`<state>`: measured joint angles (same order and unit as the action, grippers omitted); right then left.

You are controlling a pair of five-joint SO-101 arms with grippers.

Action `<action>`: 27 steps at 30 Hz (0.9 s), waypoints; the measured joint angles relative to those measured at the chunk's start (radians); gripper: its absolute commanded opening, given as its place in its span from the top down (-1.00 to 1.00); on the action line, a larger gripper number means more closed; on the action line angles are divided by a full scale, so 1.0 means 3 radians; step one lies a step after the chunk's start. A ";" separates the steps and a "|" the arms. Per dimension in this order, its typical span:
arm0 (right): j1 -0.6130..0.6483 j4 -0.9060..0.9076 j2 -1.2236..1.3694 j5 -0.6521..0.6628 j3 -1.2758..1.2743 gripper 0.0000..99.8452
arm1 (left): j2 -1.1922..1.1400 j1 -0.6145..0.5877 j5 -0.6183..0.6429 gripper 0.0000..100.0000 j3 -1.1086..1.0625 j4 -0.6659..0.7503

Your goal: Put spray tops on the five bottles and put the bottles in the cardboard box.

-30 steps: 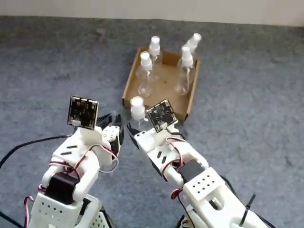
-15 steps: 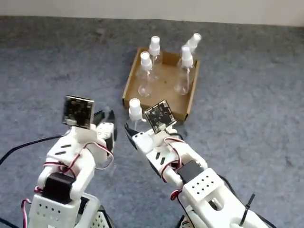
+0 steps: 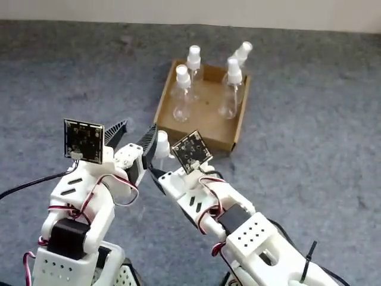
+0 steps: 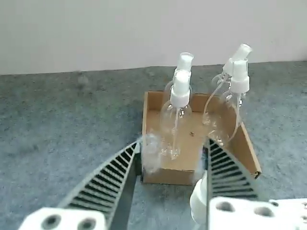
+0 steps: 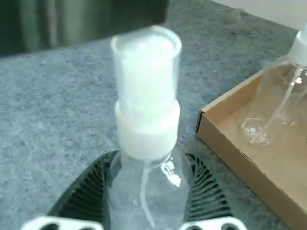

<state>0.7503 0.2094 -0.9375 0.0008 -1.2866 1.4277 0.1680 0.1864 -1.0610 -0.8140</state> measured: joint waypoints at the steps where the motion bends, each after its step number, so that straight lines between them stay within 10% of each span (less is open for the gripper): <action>1: 0.0000 0.0000 0.0000 0.0000 0.0000 0.99 | 0.0000 0.0000 0.0000 0.62 0.0000 0.0000; 27: -0.0537 0.0962 0.0020 0.0005 0.1192 0.99 | 0.0005 0.0000 -0.0194 0.62 -0.0378 0.0143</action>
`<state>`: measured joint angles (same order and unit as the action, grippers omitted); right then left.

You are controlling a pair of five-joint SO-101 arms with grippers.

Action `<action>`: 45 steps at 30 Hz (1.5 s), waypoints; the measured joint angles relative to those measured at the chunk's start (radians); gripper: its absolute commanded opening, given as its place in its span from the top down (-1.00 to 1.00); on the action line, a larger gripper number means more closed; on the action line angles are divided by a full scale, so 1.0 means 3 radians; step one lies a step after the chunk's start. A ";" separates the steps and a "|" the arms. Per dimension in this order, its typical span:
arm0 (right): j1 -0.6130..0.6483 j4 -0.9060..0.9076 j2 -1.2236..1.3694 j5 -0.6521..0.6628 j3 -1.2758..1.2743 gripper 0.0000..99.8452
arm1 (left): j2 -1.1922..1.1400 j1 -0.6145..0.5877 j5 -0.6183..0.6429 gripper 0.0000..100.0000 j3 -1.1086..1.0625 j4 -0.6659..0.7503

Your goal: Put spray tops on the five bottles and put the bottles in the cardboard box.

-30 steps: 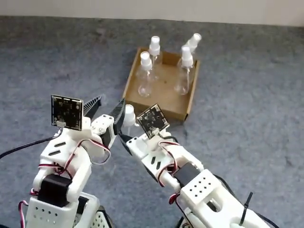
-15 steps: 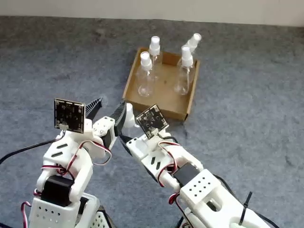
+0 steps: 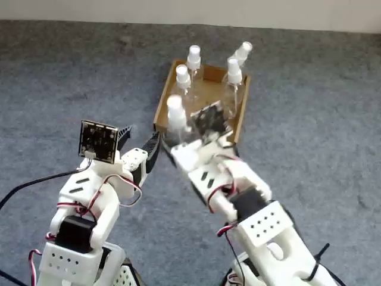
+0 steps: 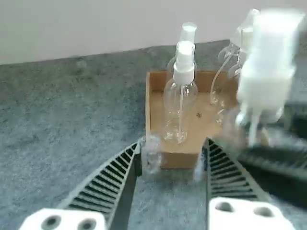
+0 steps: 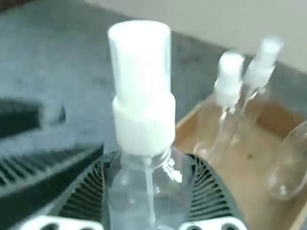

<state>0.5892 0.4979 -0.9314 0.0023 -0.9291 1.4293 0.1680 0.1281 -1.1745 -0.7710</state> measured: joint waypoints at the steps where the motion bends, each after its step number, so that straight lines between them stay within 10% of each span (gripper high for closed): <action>1: -0.0031 0.0102 0.0005 0.0000 0.0169 0.99 | 0.0000 -0.0005 0.0000 0.62 0.0000 0.0000; 24: -0.0087 0.2153 0.1652 -0.0210 0.2711 0.99 | -0.0005 0.0537 -0.0450 0.61 -0.0215 -0.0046; 45: 0.0199 0.2092 0.1647 -0.0215 0.2777 0.99 | -0.0005 0.0409 -0.0455 0.38 -0.0036 -0.0425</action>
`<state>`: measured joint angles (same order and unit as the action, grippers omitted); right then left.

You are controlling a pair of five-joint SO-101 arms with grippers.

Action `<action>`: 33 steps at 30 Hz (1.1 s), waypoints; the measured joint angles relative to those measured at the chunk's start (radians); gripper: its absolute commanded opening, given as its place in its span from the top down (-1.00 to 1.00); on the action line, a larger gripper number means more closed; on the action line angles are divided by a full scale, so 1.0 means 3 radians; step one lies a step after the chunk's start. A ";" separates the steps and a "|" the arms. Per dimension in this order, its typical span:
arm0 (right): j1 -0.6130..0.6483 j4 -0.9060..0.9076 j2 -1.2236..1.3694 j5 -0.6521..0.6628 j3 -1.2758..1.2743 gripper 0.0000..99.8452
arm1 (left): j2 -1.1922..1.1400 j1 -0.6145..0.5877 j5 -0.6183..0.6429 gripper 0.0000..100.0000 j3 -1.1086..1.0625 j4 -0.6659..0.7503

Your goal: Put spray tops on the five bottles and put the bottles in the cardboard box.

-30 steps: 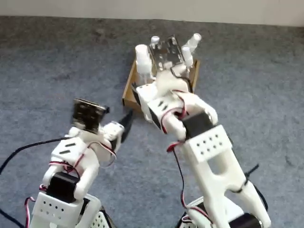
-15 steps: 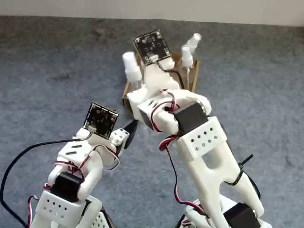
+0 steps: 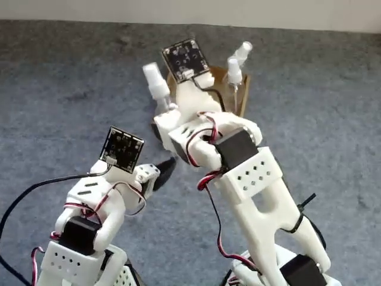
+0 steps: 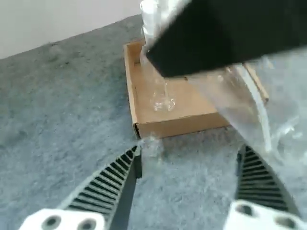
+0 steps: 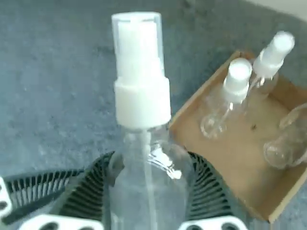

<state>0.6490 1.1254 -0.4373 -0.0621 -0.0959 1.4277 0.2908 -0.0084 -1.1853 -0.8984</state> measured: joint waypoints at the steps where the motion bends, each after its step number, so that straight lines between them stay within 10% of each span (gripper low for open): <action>1: 0.0000 -0.0072 0.0000 0.0000 0.0000 0.99 | 0.0000 0.0000 0.0000 0.37 0.0015 -0.0005; 19: 0.0010 -0.0890 0.0005 -0.0015 -0.0685 0.99 | 0.0000 -0.0179 0.0245 0.37 0.0102 0.0056; 33: 0.0010 -0.0332 -0.0670 0.0066 -0.0701 0.99 | 0.0005 -0.0292 0.0276 0.38 -0.0138 0.0598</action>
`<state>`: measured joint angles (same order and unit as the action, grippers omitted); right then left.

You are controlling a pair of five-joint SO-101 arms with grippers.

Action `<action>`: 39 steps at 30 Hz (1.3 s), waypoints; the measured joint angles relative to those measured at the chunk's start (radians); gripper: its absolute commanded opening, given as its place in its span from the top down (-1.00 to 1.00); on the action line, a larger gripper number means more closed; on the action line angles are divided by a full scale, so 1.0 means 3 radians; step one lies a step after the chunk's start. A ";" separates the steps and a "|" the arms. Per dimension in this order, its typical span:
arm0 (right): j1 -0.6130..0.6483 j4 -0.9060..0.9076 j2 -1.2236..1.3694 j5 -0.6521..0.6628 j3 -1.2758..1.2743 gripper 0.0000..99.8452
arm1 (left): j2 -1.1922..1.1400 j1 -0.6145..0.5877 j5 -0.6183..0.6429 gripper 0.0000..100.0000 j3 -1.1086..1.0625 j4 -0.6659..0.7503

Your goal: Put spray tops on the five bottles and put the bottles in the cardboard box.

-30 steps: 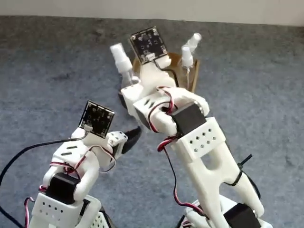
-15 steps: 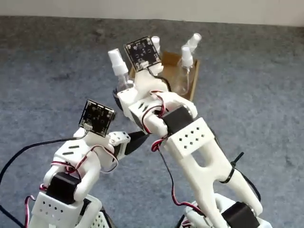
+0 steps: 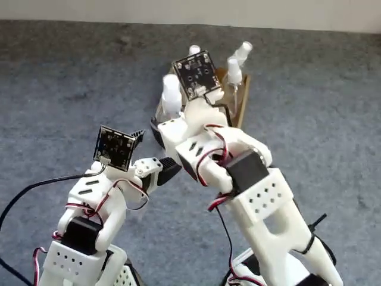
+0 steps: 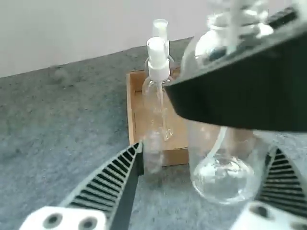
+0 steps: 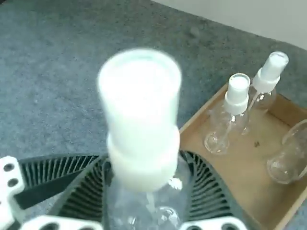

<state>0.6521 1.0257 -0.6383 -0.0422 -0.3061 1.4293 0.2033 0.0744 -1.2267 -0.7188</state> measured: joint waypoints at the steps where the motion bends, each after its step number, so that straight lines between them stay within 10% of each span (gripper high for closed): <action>1: -0.0036 0.0005 -0.0010 0.0041 0.0000 0.99 | -0.0010 0.0000 0.0000 0.38 0.0000 0.0005; 11: -0.1018 -0.0875 0.0261 0.0189 -0.0210 0.99 | -0.0015 -0.0041 -0.0010 0.56 -0.0010 0.0005; 27: -0.1064 -0.2562 0.0445 0.0292 -0.1386 0.99 | -0.0015 -0.0240 -0.0010 0.71 -0.0240 0.0225; 39: -0.1171 -0.2700 0.1008 0.0353 -0.1447 0.99 | -0.0015 -0.0240 -0.0010 0.71 -0.0271 0.0312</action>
<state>0.3007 0.2156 -0.3360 0.0637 -0.7403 1.4246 0.1312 0.0713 -1.3080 -0.6252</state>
